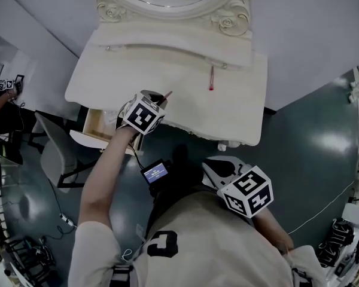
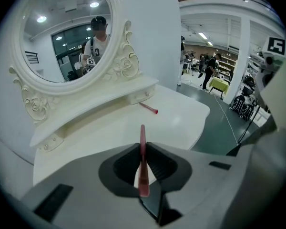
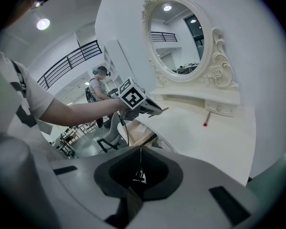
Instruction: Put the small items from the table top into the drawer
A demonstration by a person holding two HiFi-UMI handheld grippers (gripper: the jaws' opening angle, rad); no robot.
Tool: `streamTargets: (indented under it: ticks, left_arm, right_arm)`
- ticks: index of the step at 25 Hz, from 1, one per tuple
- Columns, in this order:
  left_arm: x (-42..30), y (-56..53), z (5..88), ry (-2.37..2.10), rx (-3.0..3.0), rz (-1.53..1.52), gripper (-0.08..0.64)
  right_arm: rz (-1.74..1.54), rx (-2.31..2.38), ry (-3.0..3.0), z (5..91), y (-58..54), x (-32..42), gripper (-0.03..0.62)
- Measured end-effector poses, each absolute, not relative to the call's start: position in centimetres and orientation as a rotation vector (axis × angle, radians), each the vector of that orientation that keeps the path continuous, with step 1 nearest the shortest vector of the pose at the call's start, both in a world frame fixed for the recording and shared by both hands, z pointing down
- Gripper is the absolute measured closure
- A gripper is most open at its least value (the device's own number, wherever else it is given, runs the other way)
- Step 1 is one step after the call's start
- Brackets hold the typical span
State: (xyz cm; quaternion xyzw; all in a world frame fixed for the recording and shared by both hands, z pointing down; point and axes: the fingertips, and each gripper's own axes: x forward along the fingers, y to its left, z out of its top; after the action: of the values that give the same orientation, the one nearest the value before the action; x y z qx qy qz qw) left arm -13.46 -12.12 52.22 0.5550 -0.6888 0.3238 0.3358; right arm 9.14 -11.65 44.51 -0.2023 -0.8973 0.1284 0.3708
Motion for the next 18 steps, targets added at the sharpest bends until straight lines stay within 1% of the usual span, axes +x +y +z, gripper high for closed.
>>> streamTargets:
  ticks: [18]
  left_arm:
    - [-11.0, -4.9, 50.3, -1.865, 1.312, 0.838, 0.468]
  right_arm:
    - [0.313, -0.683, -2.311, 43.6, -7.3, 10.3, 0.565]
